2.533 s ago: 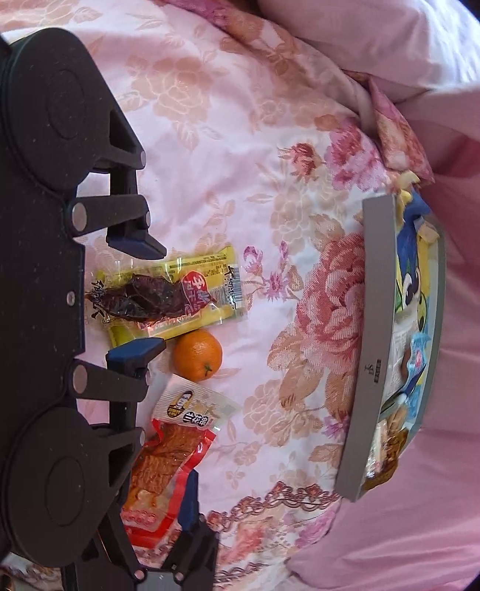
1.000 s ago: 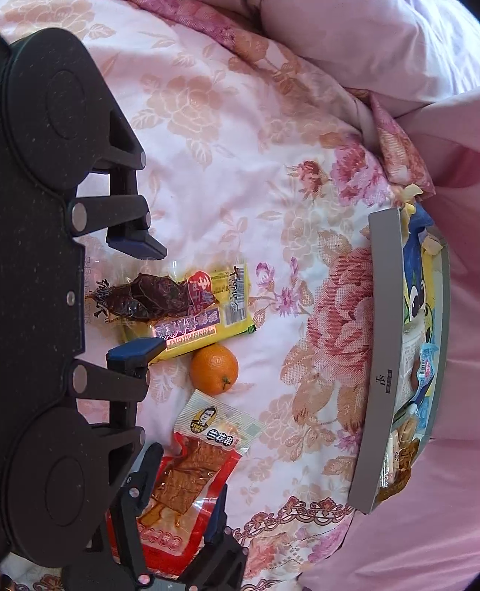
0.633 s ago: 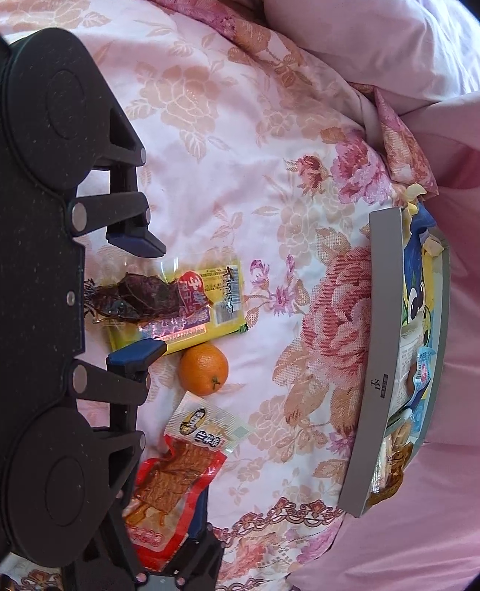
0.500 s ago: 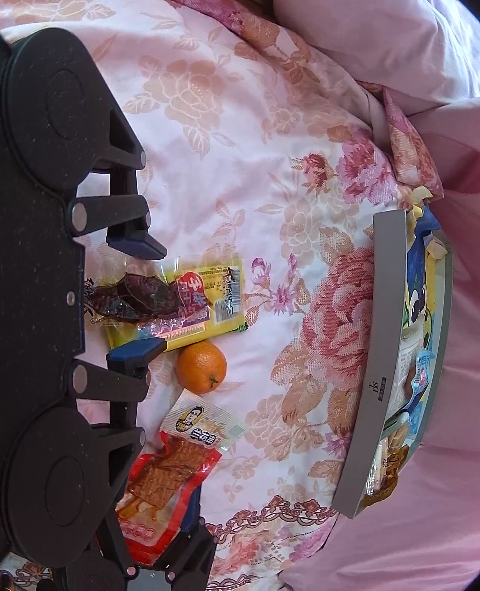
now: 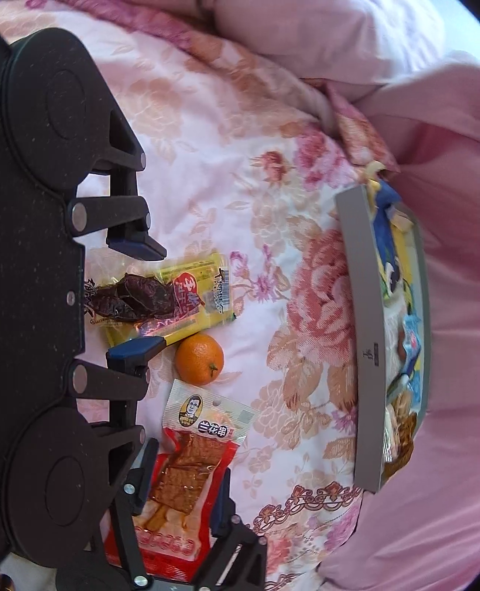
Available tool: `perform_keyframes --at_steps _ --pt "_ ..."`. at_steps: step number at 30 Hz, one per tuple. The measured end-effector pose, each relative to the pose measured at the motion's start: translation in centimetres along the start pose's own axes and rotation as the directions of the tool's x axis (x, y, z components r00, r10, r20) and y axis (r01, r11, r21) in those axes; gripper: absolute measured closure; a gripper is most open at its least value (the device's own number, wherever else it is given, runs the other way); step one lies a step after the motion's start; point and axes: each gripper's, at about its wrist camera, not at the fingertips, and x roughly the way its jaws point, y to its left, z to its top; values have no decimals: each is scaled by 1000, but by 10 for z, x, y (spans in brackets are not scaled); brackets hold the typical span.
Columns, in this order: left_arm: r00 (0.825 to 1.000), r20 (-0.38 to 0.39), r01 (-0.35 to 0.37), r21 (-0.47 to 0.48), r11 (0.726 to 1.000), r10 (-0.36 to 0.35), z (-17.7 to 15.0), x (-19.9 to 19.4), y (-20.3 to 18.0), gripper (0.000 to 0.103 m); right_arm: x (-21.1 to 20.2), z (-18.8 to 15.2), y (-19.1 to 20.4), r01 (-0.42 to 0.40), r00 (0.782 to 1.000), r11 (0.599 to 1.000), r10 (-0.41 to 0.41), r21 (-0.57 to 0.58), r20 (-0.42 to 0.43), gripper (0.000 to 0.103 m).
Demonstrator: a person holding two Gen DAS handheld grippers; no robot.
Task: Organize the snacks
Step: 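Lift and carry the jerky and tofu-strip packets over the grey tray with both tools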
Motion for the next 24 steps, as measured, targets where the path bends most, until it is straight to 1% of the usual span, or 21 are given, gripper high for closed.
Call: perform_keyframes --at_steps 2,4,7,9,11,14,15,18,20,24 --pt "1000 9 -1 5 1000 1 0 -1 -1 56 1 0 0 5 1000 1000 -5 -5 0 47" --pt "1000 11 -2 -1 1000 2 1 -2 0 56 2 0 -6 -16 1000 999 16 49 -8 47" --pt "1000 23 -6 -14 1000 6 1 -3 2 56 5 -1 -18 -55 998 986 59 158 -21 48" --pt "999 35 -10 -18 1000 10 2 -5 3 56 6 -1 -21 -65 997 981 71 181 -23 50" --pt "999 46 -13 -16 1000 14 2 -6 2 56 5 -1 -16 -54 998 987 57 150 -20 50" --pt "998 59 -15 -13 1000 16 2 -8 1 56 2 0 -5 -20 1000 998 21 64 -9 50" --pt "998 61 -15 -14 1000 15 2 -8 1 56 2 0 -3 -15 1000 999 15 52 -6 50" --pt "997 71 -15 -21 1000 16 2 -9 2 56 1 0 -4 -16 1000 998 16 68 1 50" --pt "997 81 -13 -26 1000 16 3 -11 3 56 1 1 -4 -2 1000 998 2 64 4 50" --pt "995 93 -17 -25 1000 20 3 -12 3 56 0 0 1 38 999 999 -38 5 13 50"
